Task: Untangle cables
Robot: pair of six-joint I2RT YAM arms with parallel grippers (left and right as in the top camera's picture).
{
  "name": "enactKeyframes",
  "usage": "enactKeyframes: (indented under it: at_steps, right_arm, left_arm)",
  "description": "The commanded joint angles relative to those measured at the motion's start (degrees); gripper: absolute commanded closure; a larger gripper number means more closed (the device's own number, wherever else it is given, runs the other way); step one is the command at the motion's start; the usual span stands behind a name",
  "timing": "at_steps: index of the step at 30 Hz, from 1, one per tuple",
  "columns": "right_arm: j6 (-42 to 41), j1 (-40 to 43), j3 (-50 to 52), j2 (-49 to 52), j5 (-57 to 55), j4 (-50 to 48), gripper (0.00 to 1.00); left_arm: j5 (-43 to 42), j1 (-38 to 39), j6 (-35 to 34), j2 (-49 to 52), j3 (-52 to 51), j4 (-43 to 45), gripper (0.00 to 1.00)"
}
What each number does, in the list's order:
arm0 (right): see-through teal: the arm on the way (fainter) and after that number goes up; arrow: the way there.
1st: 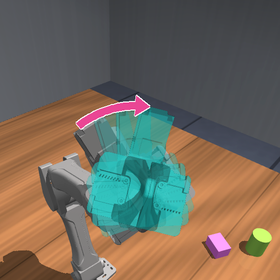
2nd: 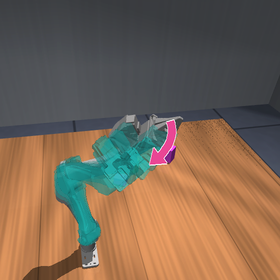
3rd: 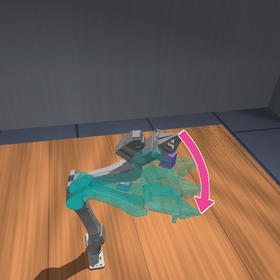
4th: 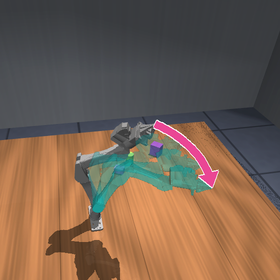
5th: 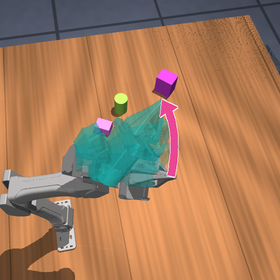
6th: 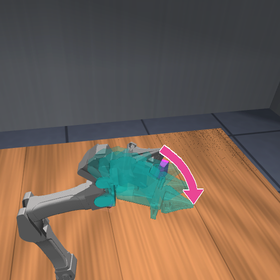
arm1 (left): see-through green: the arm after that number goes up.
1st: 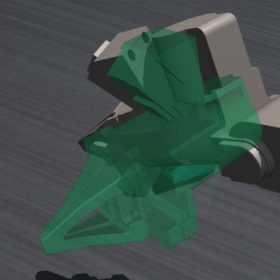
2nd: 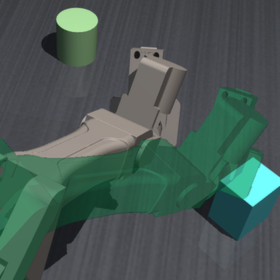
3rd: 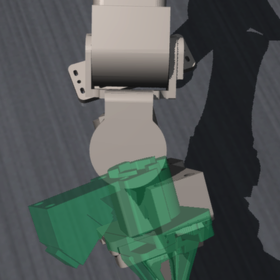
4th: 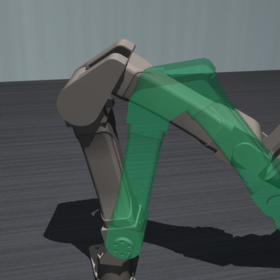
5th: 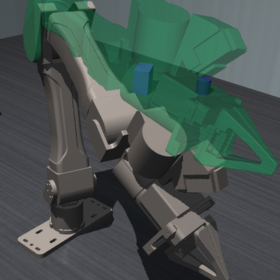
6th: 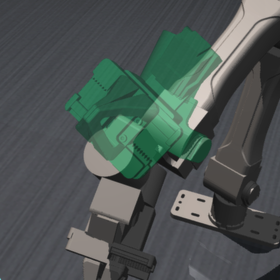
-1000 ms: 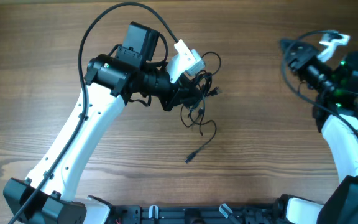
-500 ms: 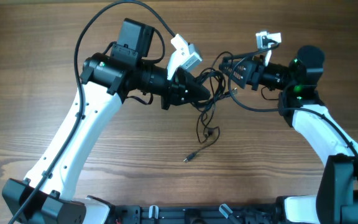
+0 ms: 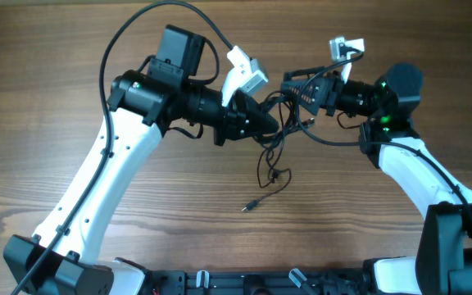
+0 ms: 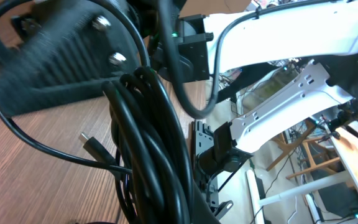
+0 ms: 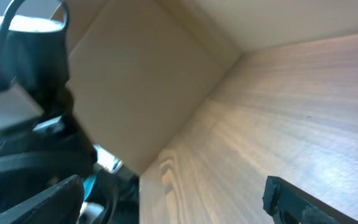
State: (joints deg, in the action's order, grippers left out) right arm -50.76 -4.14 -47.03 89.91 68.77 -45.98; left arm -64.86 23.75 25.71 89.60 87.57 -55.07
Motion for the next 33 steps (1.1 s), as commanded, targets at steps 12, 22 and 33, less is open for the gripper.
enactKeyframes:
  at_steps: [12,22,33]
  right_arm:
    - [14.4,17.0,-0.5,0.7,-26.5,38.2,0.0]
    - [29.1,15.9,-0.5,0.7,21.3,26.3,0.03]
    - [7.4,5.6,-0.5,0.7,8.5,27.6,0.0]
  left_arm:
    - [-1.4,-0.5,1.0,-1.6,-0.3,0.2,0.96]
    - [13.3,-0.4,-0.8,-1.6,-0.3,0.5,0.96]
    - [30.7,-0.3,-58.7,-1.5,-0.3,18.2,0.96]
